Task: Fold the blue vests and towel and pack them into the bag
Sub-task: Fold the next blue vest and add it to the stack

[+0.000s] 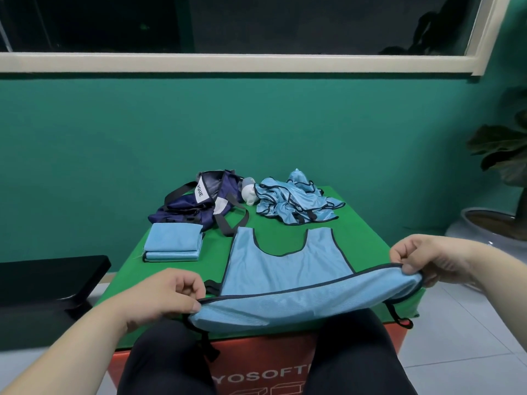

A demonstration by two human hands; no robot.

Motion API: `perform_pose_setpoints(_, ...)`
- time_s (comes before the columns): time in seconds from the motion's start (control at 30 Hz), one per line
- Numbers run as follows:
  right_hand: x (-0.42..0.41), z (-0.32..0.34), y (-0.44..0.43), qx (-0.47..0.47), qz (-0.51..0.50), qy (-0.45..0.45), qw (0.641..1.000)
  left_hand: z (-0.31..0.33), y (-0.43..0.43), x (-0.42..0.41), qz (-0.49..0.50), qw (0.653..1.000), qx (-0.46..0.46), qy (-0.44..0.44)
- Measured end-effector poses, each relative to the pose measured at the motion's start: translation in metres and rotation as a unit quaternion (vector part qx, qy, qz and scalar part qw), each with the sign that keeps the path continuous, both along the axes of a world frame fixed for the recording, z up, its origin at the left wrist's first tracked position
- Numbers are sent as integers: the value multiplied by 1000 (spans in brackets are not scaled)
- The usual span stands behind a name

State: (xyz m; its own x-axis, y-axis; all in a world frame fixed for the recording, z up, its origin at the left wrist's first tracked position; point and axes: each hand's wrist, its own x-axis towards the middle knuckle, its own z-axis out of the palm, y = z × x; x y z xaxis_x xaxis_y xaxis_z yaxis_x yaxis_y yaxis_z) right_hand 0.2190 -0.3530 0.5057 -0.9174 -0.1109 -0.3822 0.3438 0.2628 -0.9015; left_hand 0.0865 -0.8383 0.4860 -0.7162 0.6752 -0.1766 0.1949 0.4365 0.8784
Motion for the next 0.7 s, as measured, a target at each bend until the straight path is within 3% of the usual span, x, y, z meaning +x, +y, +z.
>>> perform_pose_setpoints(0.27,7,6,5,-4,0,8,1000,6,4,-10,-4,1000,5,19)
perform_pose_setpoints(0.57,-24,-8,11,51,-92,74,992,-8,27,-43,78,993,13,85)
perform_pose_setpoints(0.7,-48,-26,21,25,-131,98,986,-21,37,-70,98,990,11,101)
